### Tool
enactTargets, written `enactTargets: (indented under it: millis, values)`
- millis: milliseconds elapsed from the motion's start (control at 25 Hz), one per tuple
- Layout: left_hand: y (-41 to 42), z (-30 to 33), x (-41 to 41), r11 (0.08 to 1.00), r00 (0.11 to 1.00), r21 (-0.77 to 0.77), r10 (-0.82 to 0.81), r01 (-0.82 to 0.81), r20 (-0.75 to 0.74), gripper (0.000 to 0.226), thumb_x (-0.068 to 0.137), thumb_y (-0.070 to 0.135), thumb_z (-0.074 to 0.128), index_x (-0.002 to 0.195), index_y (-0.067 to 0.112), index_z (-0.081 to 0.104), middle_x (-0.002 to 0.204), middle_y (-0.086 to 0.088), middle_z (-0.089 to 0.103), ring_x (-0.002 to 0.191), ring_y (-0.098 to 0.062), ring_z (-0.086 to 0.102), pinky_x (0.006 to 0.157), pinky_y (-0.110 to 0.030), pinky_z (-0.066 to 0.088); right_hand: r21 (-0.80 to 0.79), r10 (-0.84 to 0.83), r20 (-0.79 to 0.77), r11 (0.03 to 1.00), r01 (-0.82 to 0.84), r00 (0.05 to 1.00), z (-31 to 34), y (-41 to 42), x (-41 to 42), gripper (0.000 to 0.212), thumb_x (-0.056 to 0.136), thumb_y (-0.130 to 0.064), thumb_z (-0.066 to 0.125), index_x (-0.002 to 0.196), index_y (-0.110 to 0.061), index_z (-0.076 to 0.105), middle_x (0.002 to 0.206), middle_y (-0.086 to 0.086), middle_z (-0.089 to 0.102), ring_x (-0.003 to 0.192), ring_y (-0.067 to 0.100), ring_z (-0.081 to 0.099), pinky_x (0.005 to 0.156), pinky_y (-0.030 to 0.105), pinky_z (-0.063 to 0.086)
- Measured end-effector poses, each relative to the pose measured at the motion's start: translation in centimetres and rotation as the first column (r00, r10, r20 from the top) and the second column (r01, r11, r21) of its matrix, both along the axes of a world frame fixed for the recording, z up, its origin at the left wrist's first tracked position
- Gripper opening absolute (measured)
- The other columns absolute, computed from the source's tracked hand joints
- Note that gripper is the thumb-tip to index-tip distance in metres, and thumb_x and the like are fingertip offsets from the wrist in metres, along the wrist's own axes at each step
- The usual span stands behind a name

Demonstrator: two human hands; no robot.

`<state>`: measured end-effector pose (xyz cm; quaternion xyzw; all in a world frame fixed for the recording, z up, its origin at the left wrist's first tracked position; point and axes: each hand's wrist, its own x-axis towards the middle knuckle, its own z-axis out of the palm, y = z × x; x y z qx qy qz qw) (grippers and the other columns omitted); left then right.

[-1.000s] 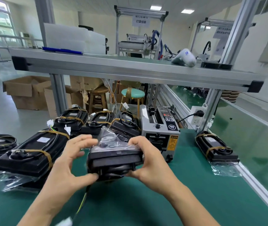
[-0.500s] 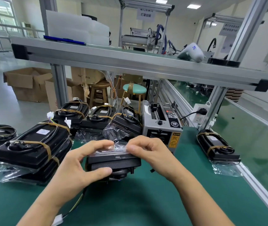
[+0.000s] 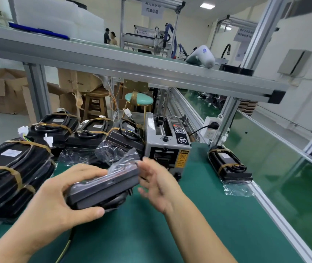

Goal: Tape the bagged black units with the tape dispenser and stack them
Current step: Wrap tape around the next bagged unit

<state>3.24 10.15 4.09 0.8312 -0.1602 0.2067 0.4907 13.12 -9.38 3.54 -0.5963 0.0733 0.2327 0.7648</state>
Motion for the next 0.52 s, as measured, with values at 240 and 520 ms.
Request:
enactTargets:
  millis: [240,520]
  values:
    - [-1.7,-1.3,-0.7,0.997,0.999,-0.065,0.039,-0.039,-0.011,0.066,0.051,0.047,0.084,0.113,0.041,0.064,0.114,0.016,0.067,0.101,-0.001,0.064,0.088,-0.01,0.045,-0.17,-0.515,0.259,0.808,0.564,0.817,-2.4,-3.4,2.6,0.013,0.089,-0.012,0.062,0.084,-0.018,0.072,0.071,-0.005,0.056,0.06,0.008,0.044,0.051,0.011,0.041]
    - [-3.9,-1.4,-1.2,0.988,0.988,-0.035,0.15,-0.149,0.022,0.067,0.052,0.035,0.087,0.113,0.044,0.061,0.106,0.026,0.067,0.095,0.006,0.063,0.082,0.0,0.04,-0.264,-0.578,0.241,0.734,0.626,0.78,-1.4,-2.4,5.4,0.011,0.084,-0.015,0.071,0.074,-0.017,0.068,0.075,-0.003,0.065,0.069,0.014,0.056,0.068,0.027,0.044]
